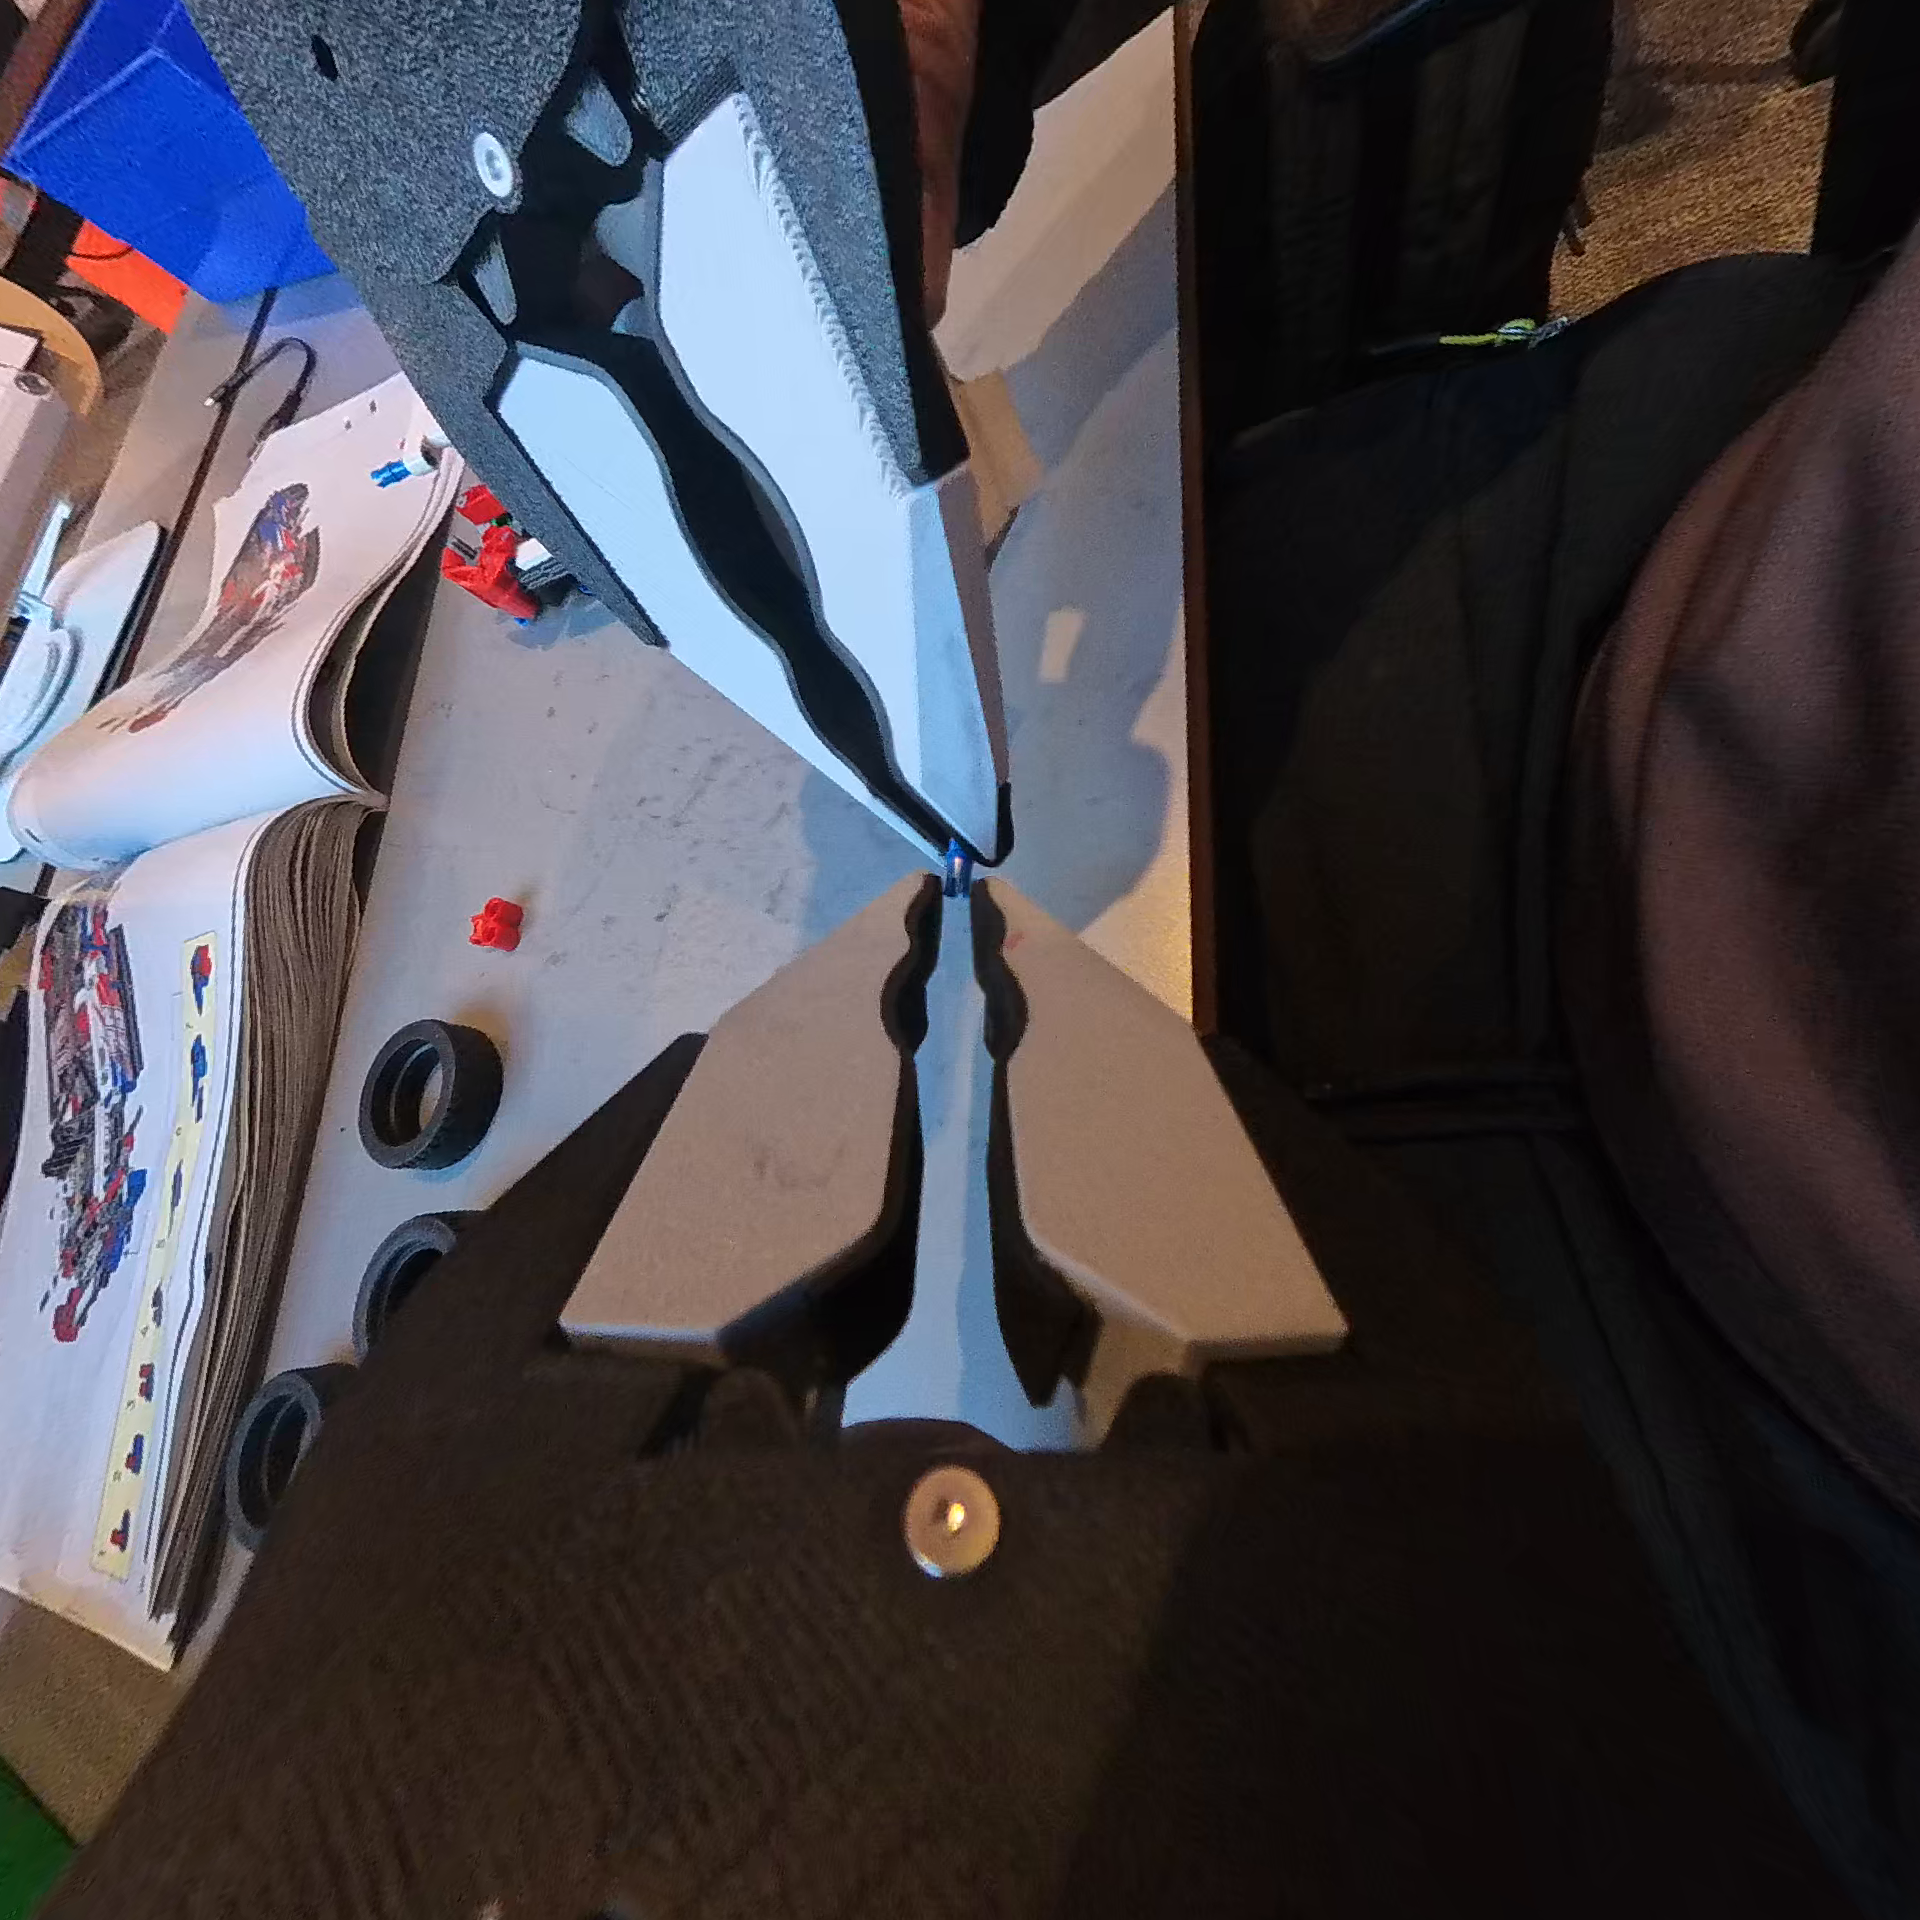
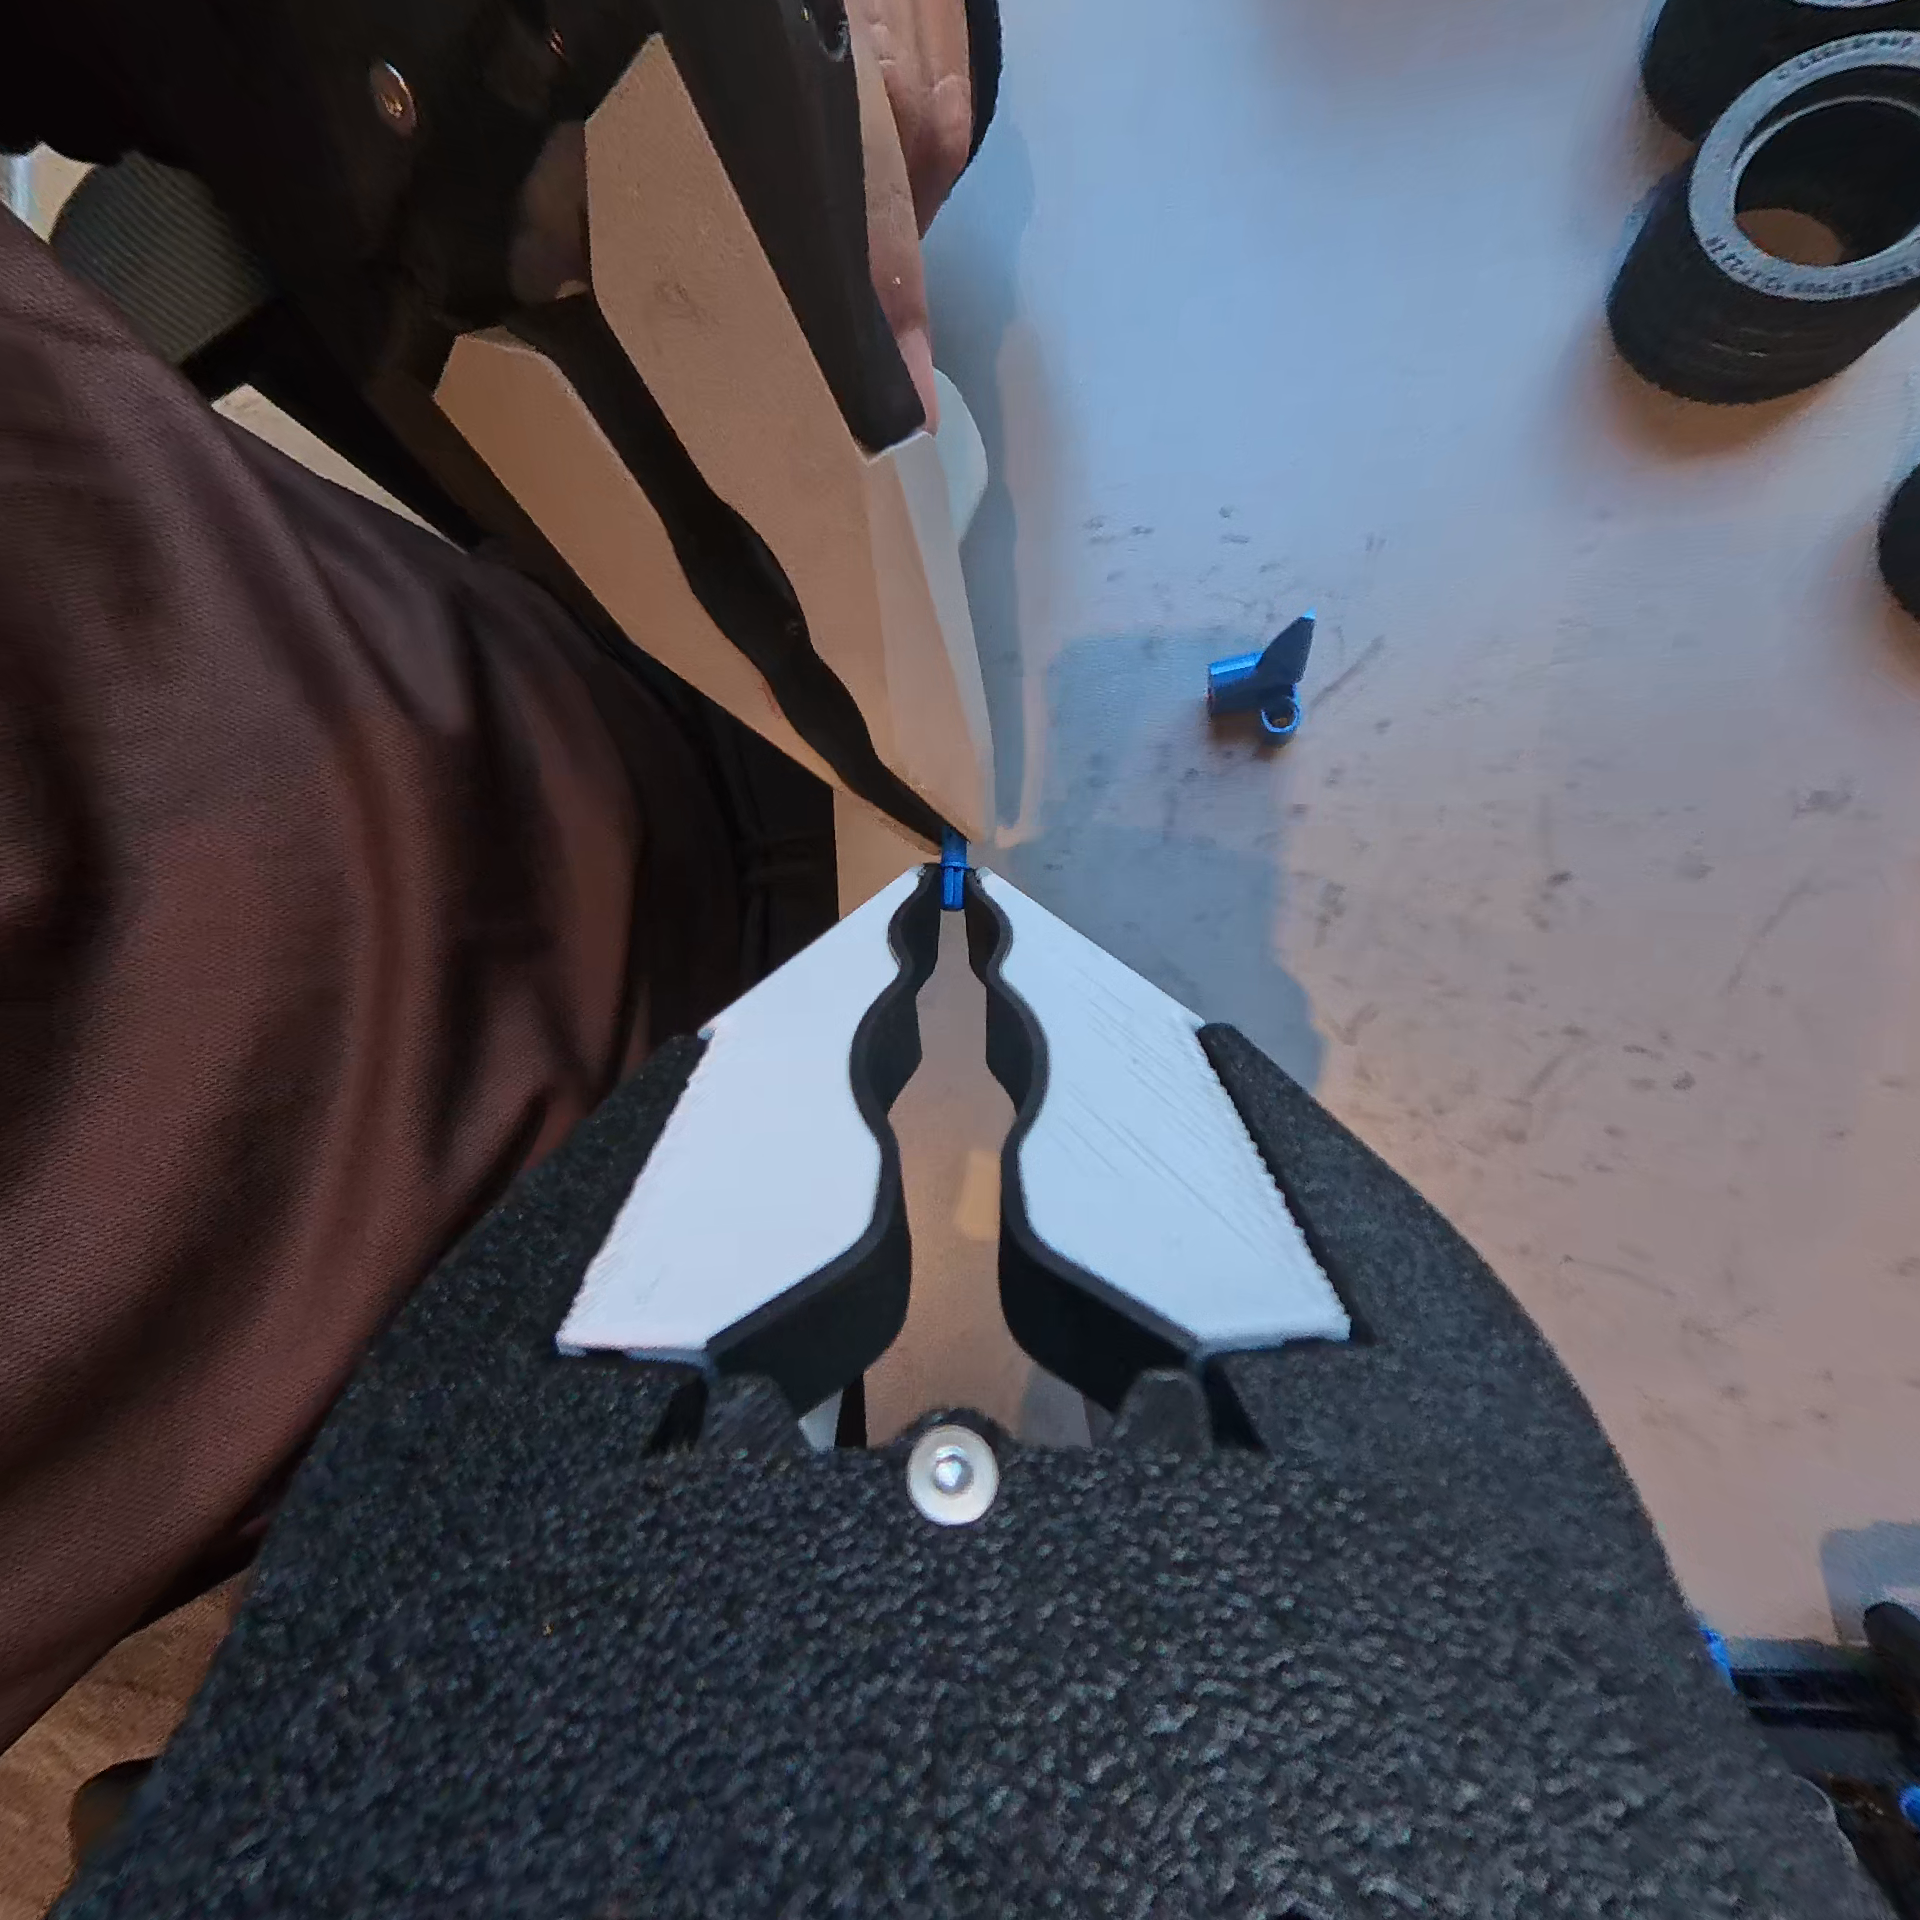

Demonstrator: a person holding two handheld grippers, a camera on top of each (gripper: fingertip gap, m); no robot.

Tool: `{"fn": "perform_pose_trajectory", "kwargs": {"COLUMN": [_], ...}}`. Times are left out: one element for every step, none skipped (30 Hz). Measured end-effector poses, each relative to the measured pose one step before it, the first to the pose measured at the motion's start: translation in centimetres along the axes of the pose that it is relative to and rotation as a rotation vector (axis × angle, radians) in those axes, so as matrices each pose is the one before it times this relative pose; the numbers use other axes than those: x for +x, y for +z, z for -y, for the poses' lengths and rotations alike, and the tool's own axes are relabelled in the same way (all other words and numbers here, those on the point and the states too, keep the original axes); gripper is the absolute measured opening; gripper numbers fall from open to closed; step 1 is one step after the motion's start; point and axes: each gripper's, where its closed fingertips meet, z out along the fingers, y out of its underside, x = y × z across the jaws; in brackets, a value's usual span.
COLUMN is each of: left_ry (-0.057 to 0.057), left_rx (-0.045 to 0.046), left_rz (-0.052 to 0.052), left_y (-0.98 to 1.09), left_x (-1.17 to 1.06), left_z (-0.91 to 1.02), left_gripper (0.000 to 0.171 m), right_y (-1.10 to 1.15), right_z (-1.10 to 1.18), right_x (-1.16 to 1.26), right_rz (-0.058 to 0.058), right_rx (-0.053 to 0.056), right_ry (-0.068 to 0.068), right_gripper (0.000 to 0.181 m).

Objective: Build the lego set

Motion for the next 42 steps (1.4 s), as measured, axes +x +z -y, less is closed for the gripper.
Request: {"fn": "perform_pose_trajectory", "kwargs": {"left_ry": [0.001, 0.0, 0.0017, 0.0016, 0.0012, 0.0011, 0.0002, -0.0005, -0.0008, -0.0011, 0.0, 0.0015, 0.0025, 0.0016, 0.0015, 0.0039, 0.0044, 0.0008, -0.0025, -0.001, -0.001, -0.0017, 0.0, -0.0018, -0.004, -0.0053, -0.0097, -0.0077, -0.0003, 0.0017, -0.0043, -0.01, -0.0046, -0.0006, 0.0009, 0.0039, 0.0039, -0.004, -0.0109, -0.0012, -0.0061, -0.01], "left_rx": [-0.00036, -0.00042, 0.00032, -0.00007, -0.0005, -0.00009, -0.00042, -0.00032, -0.00014, 0.00135, 0.00167, -0.00023, -0.00025, 0.00087, 0.00021, 0.00097, -0.00031, -0.00489, -0.00805, -0.00277, 0.00149, 0.00284, 0.00277, -0.00265, -0.0053, -0.00049, 0.00443, 0.00381, 0.00092, -0.00097, 0.00271, 0.0067, 0.00449, -0.0019, -0.00259, 0.00238, 0.00359, 0.00241, 0.00531, 0.00892, -0.00216, -0.01131], "left_rz": [-0.0019, 0.0005, -0.0012, -0.0008, 0.0012, -0.0002, -0.0012, -0.0005, -0.0019, -0.0008, -0.0005, 0.0021, 0.0025, 0.0008, 0.0013, 0.001, -0.0008, 0.0034, 0.0056, 0.0019, 0.0055, 0.01, 0.0028, -0.0028, 0.0009, 0.0057, 0.0056, 0.0046, 0.0048, 0.0085, 0.0068, 0.0017, 0.0017, -0.0017, 0.0021, 0.0082, 0.0025, -0.0104, 0.0098, 0.0018, -0.0085, -0.0103], "left_y": [0.009, 0.013, -0.001, 0.003, 0.004, 0.007, -0.01, 0.002, -0.003, -0.01, 0.001, -0.003, -0.015, -0.016, -0.012, -0.018, -0.008, -0.012, -0.023, -0.037, -0.025, -0.013, -0.017, -0.014, 0.012, 0.036, 0.065, 0.047, 0.052, 0.004, -0.002, 0.008, 0.0, -0.007, 0.012, 0.015, 0.039, 0.051, 0.016, 0.085, 0.109, 0.078], "left_x": [0.029, -0.008, 0.026, 0.025, -0.009, 0.013, 0.013, 0.004, 0.021, 0.01, 0.012, -0.021, -0.028, -0.012, -0.003, 0.006, 0.037, -0.066, -0.097, -0.005, -0.036, -0.099, -0.031, -0.013, -0.072, -0.094, -0.052, -0.015, -0.002, -0.066, -0.1, -0.067, -0.076, -0.051, -0.044, -0.059, 0.008, 0.079, -0.243, -0.097, 0.017, 0.044], "left_z": [-0.033, -0.021, 0.0, 0.002, -0.006, -0.014, -0.013, -0.02, -0.01, 0.012, 0.032, 0.021, 0.014, 0.015, 0.007, -0.007, -0.018, -0.057, -0.062, 0.028, 0.055, 0.031, -0.001, -0.046, -0.073, -0.051, 0.006, 0.009, 0.003, -0.008, 0.028, 0.05, 0.015, -0.026, -0.017, 0.026, 0.034, 0.016, 0.017, 0.025, -0.051, -0.082], "left_gripper": [0.003, 0.003, 0.003, 0.003, 0.003, 0.004, 0.004, 0.004, 0.004, 0.004, 0.004, 0.004, 0.003, 0.003, 0.003, 0.002, 0.002, 0.002, 0.001, 0.001, 0.001, 0.001, 0.001, 0.001, 0.001, 0.001, 0.001, 0.001, 0.001, 0.001, 0.001, 0.001, 0.001, 0.001, 0.001, 0.001, 0.001, 0.001, 0.001, 0.001, 0.001, 0.002], "right_y": [0.028, 0.013, 0.001, -0.007, -0.007, -0.015, 0.009, 0.005, 0.005, 0.0, -0.006, -0.006, -0.011, 0.001, -0.003, 0.001, 0.02, 0.039, 0.007, -0.026, -0.055, -0.07, -0.024, 0.03, 0.027, 0.004, -0.038, -0.028, -0.006, -0.02, -0.054, -0.069, -0.054, 0.004, 0.005, -0.025, -0.032, 0.001, -0.057, -0.07, 0.01, 0.084], "right_z": [-0.024, -0.01, -0.019, -0.033, -0.019, -0.015, -0.033, -0.038, -0.03, 0.0, 0.002, 0.024, 0.015, 0.011, 0.012, 0.018, 0.005, 0.023, 0.055, 0.026, 0.014, 0.046, 0.031, 0.01, 0.031, 0.007, -0.014, -0.035, -0.026, 0.023, 0.038, 0.031, 0.051, 0.031, 0.008, 0.006, -0.036, -0.038, 0.09, 0.01, -0.072, -0.067], "right_x": [-0.007, 0.023, -0.013, -0.005, 0.033, 0.027, -0.003, 0.036, 0.011, -0.011, -0.012, -0.004, -0.017, -0.026, 0.004, -0.014, -0.006, 0.036, 0.074, -0.004, -0.006, 0.051, 0.014, 0.021, 0.097, 0.11, 0.069, 0.025, 0.026, 0.056, 0.052, 0.048, 0.053, 0.05, 0.047, 0.04, 0.018, 0.038, 0.169, 0.104, 0.055, 0.021], "right_rz": [-0.0014, -0.0019, -0.0002, -0.0008, -0.0025, -0.0009, 0.0014, -0.0009, -0.0005, 0.0007, 0.0003, -0.0018, -0.0009, -0.0007, -0.0022, -0.0011, -0.0015, -0.0058, -0.0085, -0.0024, -0.0016, -0.0044, -0.0027, -0.0039, -0.0079, -0.0076, -0.0036, -0.0007, 0.0003, -0.002, -0.0009, 0.0002, -0.0029, -0.0029, -0.0028, -0.0017, 0.0008, 0.0001, -0.0076, -0.0002, 0.0022, 0.0007], "right_rx": [-0.002, -0.0009, -0.0019, -0.0023, -0.0014, -0.0005, -0.0012, -0.0009, -0.0007, 0.0, -0.0002, -0.0001, -0.0007, -0.0006, 0.0001, -0.0001, -0.0008, -0.0002, 0.0011, -0.0008, -0.0003, 0.0018, 0.0012, 0.0005, 0.0004, -0.0001, -0.0012, -0.0013, 0.0002, 0.0036, 0.004, 0.0025, 0.003, 0.0012, 0.0, 0.0002, -0.0008, -0.0003, 0.0086, 0.0016, -0.004, -0.0042], "right_ry": [-0.0018, -0.0015, -0.0015, -0.0018, -0.0011, 0.0005, 0.0015, 0.0003, -0.0001, 0.0001, -0.0006, -0.0022, -0.0022, -0.0022, -0.0024, -0.0016, -0.0024, -0.0037, -0.004, -0.0028, -0.0012, -0.0004, -0.0009, -0.0015, -0.0014, -0.0003, 0.0006, 0.0015, 0.0026, 0.003, 0.0047, 0.0043, 0.0013, -0.0001, -0.0009, -0.0002, 0.0008, 0.0005, 0.0016, 0.0047, 0.0023, -0.0005], "right_gripper": [0.004, 0.004, 0.004, 0.004, 0.004, 0.004, 0.004, 0.004, 0.004, 0.004, 0.004, 0.004, 0.004, 0.004, 0.004, 0.004, 0.004, 0.004, 0.004, 0.004, 0.004, 0.004, 0.004, 0.004, 0.004, 0.004, 0.004, 0.004, 0.004, 0.004, 0.004, 0.004, 0.004, 0.004, 0.004, 0.004, 0.004, 0.004, 0.004, 0.004, 0.004, 0.004]}}
